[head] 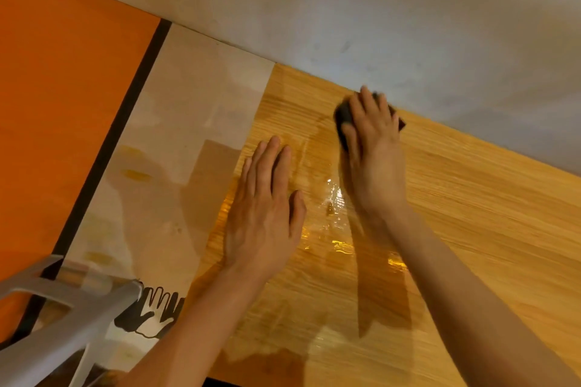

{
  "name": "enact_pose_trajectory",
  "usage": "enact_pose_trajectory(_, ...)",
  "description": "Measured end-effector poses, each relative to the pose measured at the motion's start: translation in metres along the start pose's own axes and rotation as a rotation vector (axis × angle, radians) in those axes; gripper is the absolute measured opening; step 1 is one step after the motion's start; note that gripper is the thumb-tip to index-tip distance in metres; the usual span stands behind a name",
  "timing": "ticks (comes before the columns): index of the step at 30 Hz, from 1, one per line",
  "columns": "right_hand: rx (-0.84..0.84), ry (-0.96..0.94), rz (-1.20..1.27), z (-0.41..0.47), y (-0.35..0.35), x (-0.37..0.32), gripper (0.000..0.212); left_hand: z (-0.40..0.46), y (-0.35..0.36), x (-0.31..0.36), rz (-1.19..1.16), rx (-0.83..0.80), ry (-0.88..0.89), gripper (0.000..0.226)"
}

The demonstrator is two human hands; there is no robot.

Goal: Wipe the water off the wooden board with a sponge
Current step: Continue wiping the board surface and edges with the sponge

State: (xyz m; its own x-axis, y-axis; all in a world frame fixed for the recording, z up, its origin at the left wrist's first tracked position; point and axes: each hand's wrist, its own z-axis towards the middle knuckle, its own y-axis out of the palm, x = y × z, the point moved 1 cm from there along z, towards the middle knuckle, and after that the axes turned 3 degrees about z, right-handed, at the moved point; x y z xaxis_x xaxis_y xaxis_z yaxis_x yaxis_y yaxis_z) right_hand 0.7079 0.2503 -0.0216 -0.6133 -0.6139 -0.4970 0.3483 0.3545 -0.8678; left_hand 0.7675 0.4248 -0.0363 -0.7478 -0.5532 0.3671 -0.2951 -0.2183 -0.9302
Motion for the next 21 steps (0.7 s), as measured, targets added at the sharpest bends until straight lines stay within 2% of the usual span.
enact_pose_trajectory(2,0.044,0.069,0.028,0.026,0.005,-0.006,0.045,-0.001,0.000,0.000,0.015,-0.001,0.000,0.060)
enact_pose_trajectory(4,0.038,0.021,0.034,0.006,0.010,-0.013,0.045,-0.002,0.000,0.000,0.015,-0.005,-0.001,0.061)
enact_pose_trajectory(7,-0.078,-0.105,0.025,-0.069,0.011,-0.025,0.046,-0.001,0.000,0.000,0.027,-0.009,0.003,0.061)
enact_pose_trajectory(9,-0.133,-0.150,0.022,-0.089,0.010,-0.024,0.047,-0.001,0.001,-0.001,0.010,-0.014,0.005,0.061)
enact_pose_trajectory(11,-0.143,-0.166,0.006,-0.060,0.009,-0.021,0.047,-0.001,0.001,-0.001,0.000,-0.019,0.008,0.061)
enact_pose_trajectory(16,-0.011,-0.060,0.008,0.032,0.020,-0.027,0.045,-0.001,0.000,-0.002,0.009,-0.003,0.010,0.061)
enact_pose_trajectory(18,-0.016,-0.093,0.012,0.014,0.022,-0.030,0.045,-0.002,0.000,0.000,-0.005,-0.003,0.008,0.063)
enact_pose_trajectory(21,-0.120,-0.220,0.004,-0.045,0.021,-0.033,0.046,-0.001,0.001,-0.001,-0.020,-0.006,-0.019,0.065)
